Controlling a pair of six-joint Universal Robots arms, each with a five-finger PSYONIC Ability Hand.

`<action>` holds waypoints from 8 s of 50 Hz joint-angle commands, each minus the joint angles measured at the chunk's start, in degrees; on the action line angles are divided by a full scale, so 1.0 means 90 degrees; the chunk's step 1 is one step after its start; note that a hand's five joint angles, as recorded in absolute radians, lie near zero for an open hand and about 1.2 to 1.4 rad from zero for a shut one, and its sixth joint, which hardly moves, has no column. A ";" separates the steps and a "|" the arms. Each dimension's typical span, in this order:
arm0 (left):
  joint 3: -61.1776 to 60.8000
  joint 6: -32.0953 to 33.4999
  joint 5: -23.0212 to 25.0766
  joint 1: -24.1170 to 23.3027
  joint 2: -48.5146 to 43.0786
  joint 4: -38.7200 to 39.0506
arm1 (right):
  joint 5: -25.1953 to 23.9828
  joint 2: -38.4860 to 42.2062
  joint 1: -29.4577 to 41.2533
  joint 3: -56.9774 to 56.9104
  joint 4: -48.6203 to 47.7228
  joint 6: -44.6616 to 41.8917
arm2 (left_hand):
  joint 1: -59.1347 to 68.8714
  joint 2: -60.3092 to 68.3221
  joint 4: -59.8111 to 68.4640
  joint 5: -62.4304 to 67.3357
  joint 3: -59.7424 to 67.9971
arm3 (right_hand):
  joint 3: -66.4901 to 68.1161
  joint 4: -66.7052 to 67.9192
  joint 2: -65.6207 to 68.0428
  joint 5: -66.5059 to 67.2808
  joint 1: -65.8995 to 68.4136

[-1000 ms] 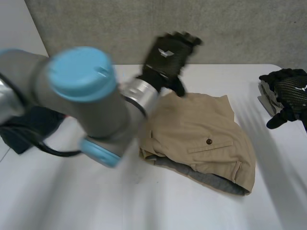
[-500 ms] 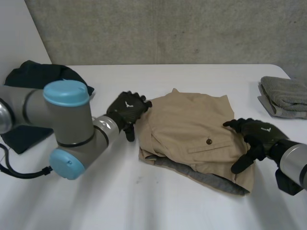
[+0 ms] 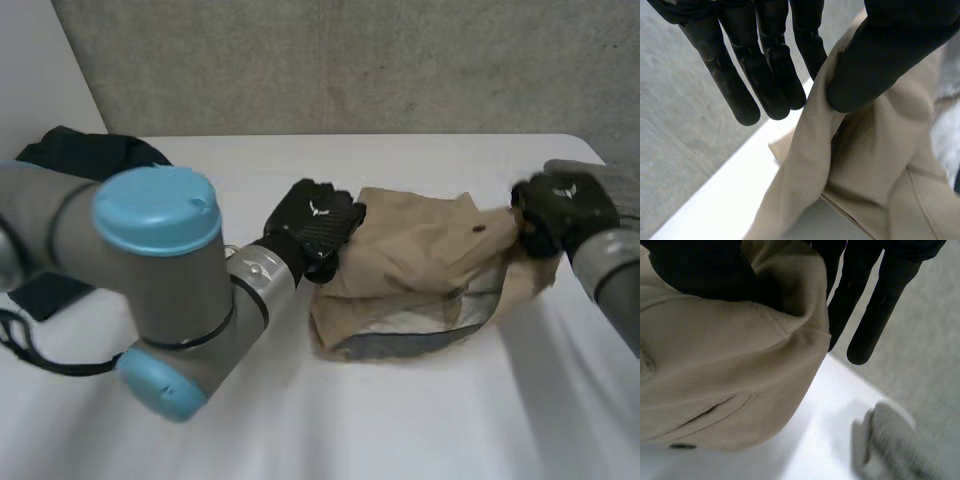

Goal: Fold the laundry.

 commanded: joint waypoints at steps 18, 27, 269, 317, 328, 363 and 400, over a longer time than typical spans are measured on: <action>-0.0180 -0.1424 -0.1405 -0.2406 -0.0296 -0.0117 | -0.2600 0.2450 0.1230 -0.2291 -0.1198 -0.0487 | 0.1925 0.1275 0.1277 0.1446 0.1302 | 0.1203 0.1129 0.1348 0.1413 0.1730; -0.0100 -0.1405 -0.1551 -0.2096 0.0013 -0.0165 | -0.0787 0.1741 0.1084 -0.2204 -0.0790 -0.0458 | -0.3117 -0.3767 -0.3766 -0.3597 -0.3740 | -0.6452 -0.6526 -0.6307 -0.6242 -0.5924; -0.0734 0.1271 -0.0673 0.2516 -0.0817 0.1475 | 0.0223 0.0996 0.1933 0.0687 -0.0114 -0.1142 | -0.3304 -0.3954 -0.3953 -0.3784 -0.3927 | -0.3190 -0.3265 -0.3046 -0.2981 -0.2663; -0.2816 0.0840 -0.2401 -0.0142 0.0289 0.1250 | 0.0223 0.0761 0.1630 0.0892 0.0276 -0.0995 | -0.2988 -0.3638 -0.3636 -0.3467 -0.3611 | -0.3527 -0.3601 -0.3382 -0.3317 -0.2999; -0.3050 0.0977 -0.2441 0.0640 0.0484 0.1348 | 0.0037 0.0839 0.1728 0.0990 -0.0290 -0.0985 | -0.3025 -0.3675 -0.3674 -0.3505 -0.3648 | -0.3695 -0.3769 -0.3550 -0.3485 -0.3168; -0.4173 0.0870 -0.1679 0.0680 0.2105 0.0147 | 0.0710 0.1132 0.1767 0.0824 -0.0857 -0.1005 | -0.2838 -0.3488 -0.3487 -0.3318 -0.3461 | 0.1326 0.1252 0.1471 0.1536 0.1853; -0.4183 0.0831 -0.1737 0.1021 0.1791 0.0637 | 0.0770 -0.0283 0.1738 0.0824 0.0821 -0.1326 | 0.1925 0.1275 0.1277 0.1446 0.1302 | 0.1326 0.1252 0.1471 0.1536 0.1853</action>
